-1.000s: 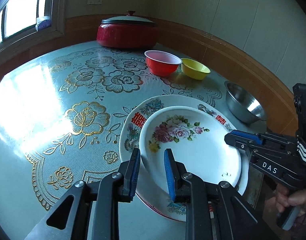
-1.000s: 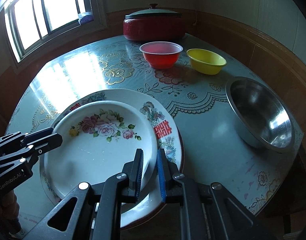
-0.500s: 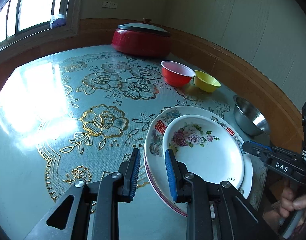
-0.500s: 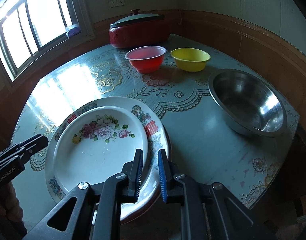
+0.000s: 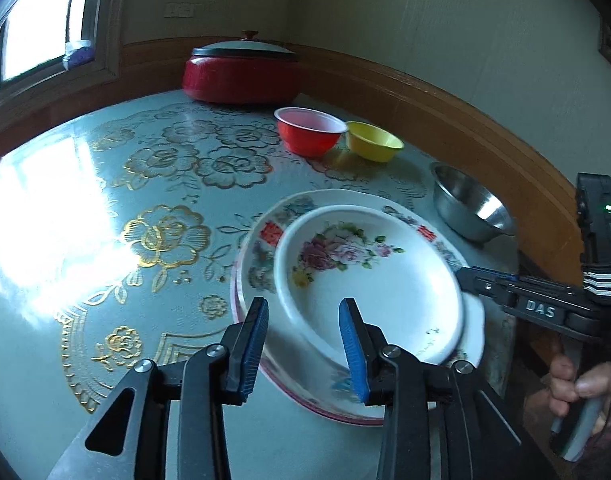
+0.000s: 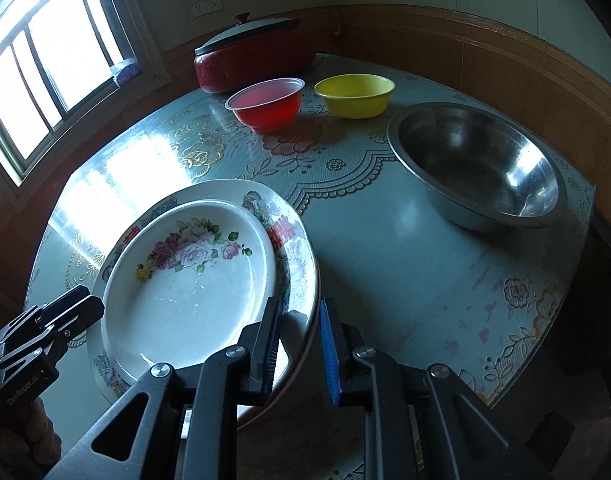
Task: Organize plates and bowls
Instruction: 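Open the right tool and move it toward the steel bowl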
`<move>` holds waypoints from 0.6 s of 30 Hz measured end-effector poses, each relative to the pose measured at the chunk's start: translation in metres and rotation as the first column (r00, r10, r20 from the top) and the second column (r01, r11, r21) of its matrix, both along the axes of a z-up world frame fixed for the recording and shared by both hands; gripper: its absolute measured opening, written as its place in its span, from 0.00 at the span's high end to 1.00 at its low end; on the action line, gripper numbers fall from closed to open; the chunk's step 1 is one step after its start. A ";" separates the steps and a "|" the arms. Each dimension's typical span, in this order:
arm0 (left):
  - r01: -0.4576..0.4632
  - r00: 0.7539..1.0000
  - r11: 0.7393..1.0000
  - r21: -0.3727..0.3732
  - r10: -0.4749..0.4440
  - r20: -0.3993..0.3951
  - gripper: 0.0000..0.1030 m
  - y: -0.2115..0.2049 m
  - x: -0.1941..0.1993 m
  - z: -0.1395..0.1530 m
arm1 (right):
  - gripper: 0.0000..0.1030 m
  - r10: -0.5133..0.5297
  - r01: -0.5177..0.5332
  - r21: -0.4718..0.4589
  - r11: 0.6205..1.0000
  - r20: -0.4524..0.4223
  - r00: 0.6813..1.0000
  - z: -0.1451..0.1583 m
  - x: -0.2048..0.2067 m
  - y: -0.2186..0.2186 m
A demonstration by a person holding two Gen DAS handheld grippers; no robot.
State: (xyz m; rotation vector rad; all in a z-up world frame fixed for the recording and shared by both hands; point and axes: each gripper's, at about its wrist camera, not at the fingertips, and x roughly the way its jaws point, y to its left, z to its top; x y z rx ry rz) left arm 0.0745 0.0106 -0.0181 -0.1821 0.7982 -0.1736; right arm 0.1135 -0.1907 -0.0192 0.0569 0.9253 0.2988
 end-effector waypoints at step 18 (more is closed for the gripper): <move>-0.013 1.000 1.000 0.020 0.013 0.012 0.55 -0.014 -0.020 0.013 | 0.80 -0.012 0.012 0.050 0.999 -0.006 1.000 0.002 -0.028 -0.011</move>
